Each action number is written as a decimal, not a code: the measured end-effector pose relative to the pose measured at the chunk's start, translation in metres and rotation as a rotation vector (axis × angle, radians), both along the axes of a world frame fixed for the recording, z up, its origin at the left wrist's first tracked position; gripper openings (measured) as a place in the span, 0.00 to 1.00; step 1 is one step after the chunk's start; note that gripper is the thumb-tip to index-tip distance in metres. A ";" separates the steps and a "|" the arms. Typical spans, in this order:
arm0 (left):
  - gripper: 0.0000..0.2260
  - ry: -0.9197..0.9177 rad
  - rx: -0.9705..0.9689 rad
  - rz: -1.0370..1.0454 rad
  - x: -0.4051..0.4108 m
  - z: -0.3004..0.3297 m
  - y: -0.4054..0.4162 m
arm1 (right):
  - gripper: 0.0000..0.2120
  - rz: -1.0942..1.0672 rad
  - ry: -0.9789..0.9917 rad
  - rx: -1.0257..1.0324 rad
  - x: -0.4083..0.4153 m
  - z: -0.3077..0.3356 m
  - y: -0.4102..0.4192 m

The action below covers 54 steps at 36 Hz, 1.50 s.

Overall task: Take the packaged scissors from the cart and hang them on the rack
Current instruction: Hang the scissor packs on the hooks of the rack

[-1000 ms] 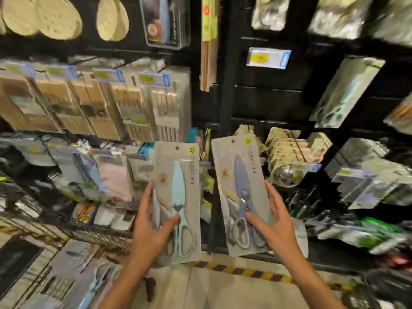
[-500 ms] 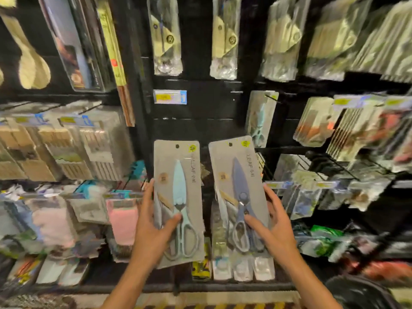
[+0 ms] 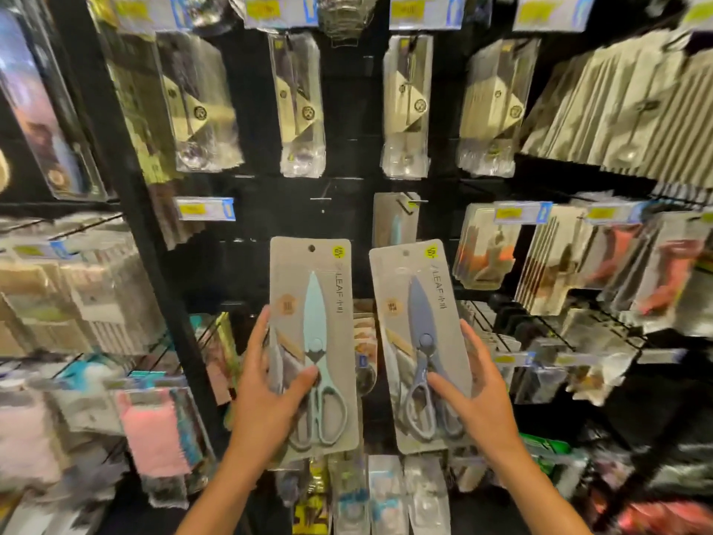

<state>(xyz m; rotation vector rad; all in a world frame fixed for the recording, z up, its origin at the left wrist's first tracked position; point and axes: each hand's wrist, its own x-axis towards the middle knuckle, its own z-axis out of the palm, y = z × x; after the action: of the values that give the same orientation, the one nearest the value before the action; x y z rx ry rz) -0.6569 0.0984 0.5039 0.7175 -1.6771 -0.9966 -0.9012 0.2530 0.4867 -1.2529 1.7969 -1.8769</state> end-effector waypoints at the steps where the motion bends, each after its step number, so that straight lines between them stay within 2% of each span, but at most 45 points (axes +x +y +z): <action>1: 0.44 0.002 -0.009 -0.001 -0.005 0.001 -0.003 | 0.38 -0.001 0.003 -0.010 -0.004 0.001 -0.003; 19: 0.43 -0.015 -0.061 -0.094 -0.067 0.021 -0.083 | 0.38 -0.049 -0.026 -0.058 -0.067 0.017 -0.081; 30: 0.43 0.009 -0.093 -0.135 -0.085 0.020 -0.116 | 0.41 -0.063 -0.076 -0.055 -0.079 -0.002 -0.119; 37: 0.43 0.014 -0.113 -0.090 -0.100 0.022 -0.118 | 0.41 -0.009 -0.081 -0.036 -0.098 -0.009 -0.129; 54: 0.44 0.010 -0.164 0.001 -0.103 0.039 -0.117 | 0.41 -0.007 0.088 0.127 -0.121 -0.031 -0.188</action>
<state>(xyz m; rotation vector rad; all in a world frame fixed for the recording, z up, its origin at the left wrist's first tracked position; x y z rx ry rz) -0.7601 -0.0184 0.5434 0.6045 -1.7269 -0.8489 -1.0221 0.0647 0.4553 -1.3041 1.9342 -1.7064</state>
